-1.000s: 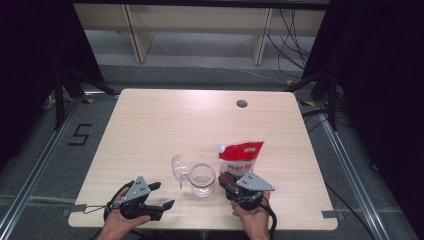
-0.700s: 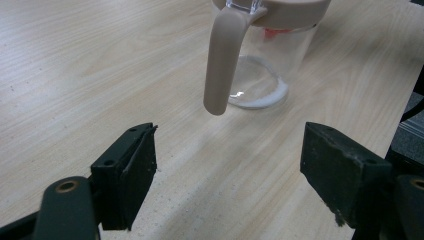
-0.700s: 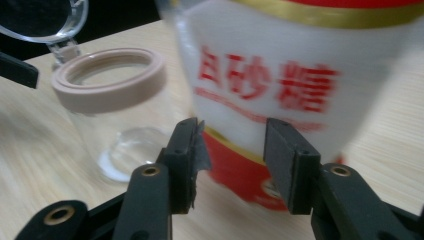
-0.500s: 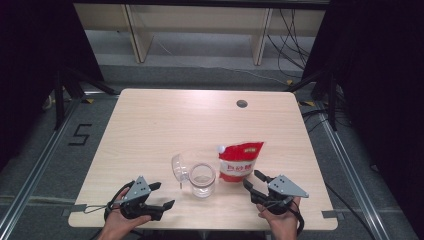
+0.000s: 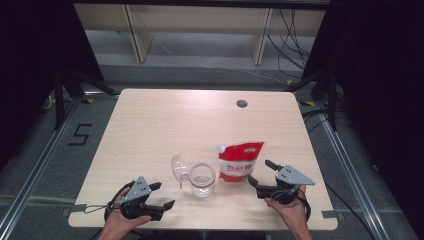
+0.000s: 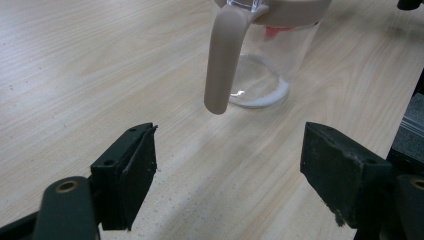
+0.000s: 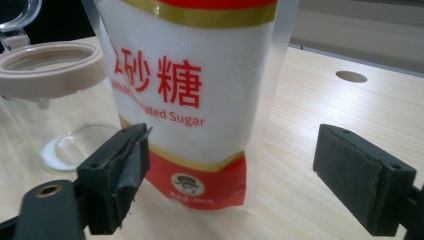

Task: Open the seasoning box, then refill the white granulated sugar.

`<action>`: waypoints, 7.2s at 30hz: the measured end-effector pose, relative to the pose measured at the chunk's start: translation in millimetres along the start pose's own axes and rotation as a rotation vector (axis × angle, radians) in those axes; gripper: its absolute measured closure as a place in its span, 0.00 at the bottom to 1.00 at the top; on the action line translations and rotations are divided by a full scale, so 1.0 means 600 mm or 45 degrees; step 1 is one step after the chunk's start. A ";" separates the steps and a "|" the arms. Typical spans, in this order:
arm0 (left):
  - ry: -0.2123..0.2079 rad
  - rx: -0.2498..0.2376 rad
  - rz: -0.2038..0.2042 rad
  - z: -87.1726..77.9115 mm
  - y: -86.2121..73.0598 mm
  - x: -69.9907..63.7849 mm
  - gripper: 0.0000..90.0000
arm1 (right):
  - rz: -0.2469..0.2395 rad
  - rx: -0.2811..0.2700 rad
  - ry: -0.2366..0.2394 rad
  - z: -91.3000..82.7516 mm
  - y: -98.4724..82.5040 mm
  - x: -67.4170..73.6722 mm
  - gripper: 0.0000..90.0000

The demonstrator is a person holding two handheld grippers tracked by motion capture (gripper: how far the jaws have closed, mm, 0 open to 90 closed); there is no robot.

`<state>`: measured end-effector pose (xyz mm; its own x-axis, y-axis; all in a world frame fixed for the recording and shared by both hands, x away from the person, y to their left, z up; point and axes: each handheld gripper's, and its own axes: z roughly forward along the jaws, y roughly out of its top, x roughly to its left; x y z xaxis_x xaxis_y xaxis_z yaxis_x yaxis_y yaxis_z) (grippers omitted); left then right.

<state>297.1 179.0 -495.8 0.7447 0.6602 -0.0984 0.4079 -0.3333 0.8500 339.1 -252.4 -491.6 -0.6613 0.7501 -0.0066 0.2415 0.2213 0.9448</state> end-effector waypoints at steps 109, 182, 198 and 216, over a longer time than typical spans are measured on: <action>-0.006 0.008 0.021 0.001 0.004 0.000 0.25 | -0.060 -0.107 0.025 0.077 -0.018 0.043 0.28; 0.016 0.002 0.014 0.008 -0.005 0.006 0.17 | -0.683 0.068 -0.150 -0.013 0.073 0.112 0.49; 0.034 -0.028 0.048 -0.004 -0.007 0.007 0.17 | -1.030 0.243 -0.197 -0.005 0.089 0.150 0.49; 0.040 -0.007 0.069 -0.002 -0.006 0.006 0.17 | -1.541 0.427 -0.386 -0.001 0.093 0.175 0.50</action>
<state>297.8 183.6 -498.9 0.7486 0.6620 -0.0357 0.3641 -0.3656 0.8566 282.6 -161.6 -439.2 -0.4078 0.0646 -0.9108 -0.1999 0.9670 0.1582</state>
